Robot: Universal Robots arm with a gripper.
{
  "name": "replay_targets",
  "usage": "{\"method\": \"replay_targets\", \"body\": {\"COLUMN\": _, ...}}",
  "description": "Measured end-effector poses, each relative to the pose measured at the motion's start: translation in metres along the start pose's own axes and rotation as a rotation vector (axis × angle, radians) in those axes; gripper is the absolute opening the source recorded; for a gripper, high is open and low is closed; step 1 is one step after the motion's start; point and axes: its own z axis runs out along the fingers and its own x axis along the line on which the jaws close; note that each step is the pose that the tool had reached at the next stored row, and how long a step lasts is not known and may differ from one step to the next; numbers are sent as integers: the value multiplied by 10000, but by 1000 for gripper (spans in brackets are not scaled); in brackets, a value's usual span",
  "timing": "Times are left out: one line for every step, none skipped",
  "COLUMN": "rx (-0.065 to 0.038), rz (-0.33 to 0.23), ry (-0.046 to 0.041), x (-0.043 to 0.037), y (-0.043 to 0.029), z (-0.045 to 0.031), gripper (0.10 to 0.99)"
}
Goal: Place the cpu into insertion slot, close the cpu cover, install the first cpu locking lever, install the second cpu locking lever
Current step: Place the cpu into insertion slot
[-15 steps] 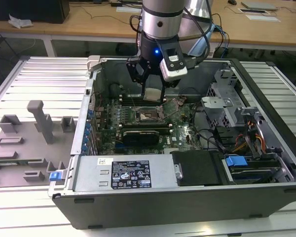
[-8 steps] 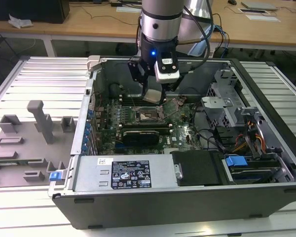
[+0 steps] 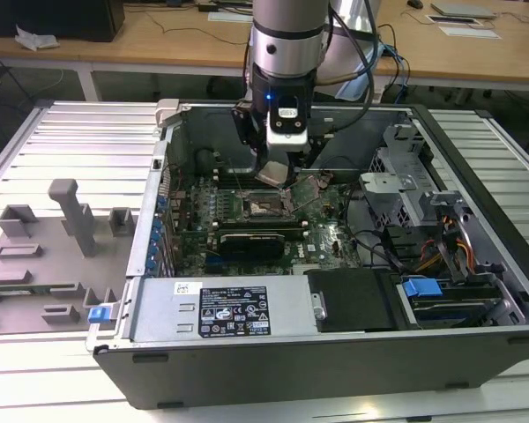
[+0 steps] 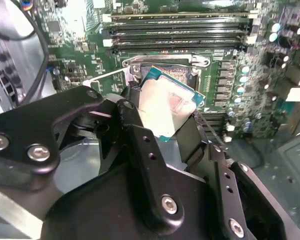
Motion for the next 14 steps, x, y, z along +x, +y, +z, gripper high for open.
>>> {"method": "replay_targets", "body": {"rx": 0, "rz": 138, "ry": -12, "x": 0, "y": 0, "z": 3, "gripper": 537}}
{"method": "replay_targets", "body": {"rx": -2, "rz": 342, "ry": -31, "x": 0, "y": -1, "z": 8, "gripper": 537}}
{"method": "replay_targets", "body": {"rx": -4, "rz": 497, "ry": -45, "x": 0, "y": -1, "z": 11, "gripper": 537}}
{"method": "replay_targets", "body": {"rx": -5, "rz": 683, "ry": -62, "x": 0, "y": -1, "z": 15, "gripper": 537}}
{"method": "replay_targets", "body": {"rx": -7, "rz": 991, "ry": -90, "x": 0, "y": -2, "z": 22, "gripper": 537}}
{"method": "replay_targets", "body": {"rx": -11, "rz": 1409, "ry": -127, "x": 0, "y": -3, "z": 31, "gripper": 537}}
{"method": "replay_targets", "body": {"rx": -13, "rz": 1662, "ry": -149, "x": 0, "y": -3, "z": 36, "gripper": 537}}
{"method": "replay_targets", "body": {"rx": -15, "rz": 1955, "ry": -176, "x": 0, "y": -4, "z": 43, "gripper": 537}}
{"method": "replay_targets", "body": {"rx": -16, "rz": 2121, "ry": -191, "x": 0, "y": -4, "z": 46, "gripper": 537}}
{"method": "replay_targets", "body": {"rx": -17, "rz": 2264, "ry": -204, "x": 0, "y": -5, "z": 49, "gripper": 537}}
{"method": "replay_targets", "body": {"rx": -21, "rz": 2540, "ry": -228, "x": 0, "y": -5, "z": 56, "gripper": 537}}
{"method": "replay_targets", "body": {"rx": -22, "rz": 2712, "ry": -244, "x": 0, "y": -5, "z": 60, "gripper": 537}}
{"method": "replay_targets", "body": {"rx": -24, "rz": 2928, "ry": -263, "x": -1, "y": -6, "z": 64, "gripper": 537}}
{"method": "replay_targets", "body": {"rx": -27, "rz": 3249, "ry": -292, "x": -1, "y": -6, "z": 71, "gripper": 537}}
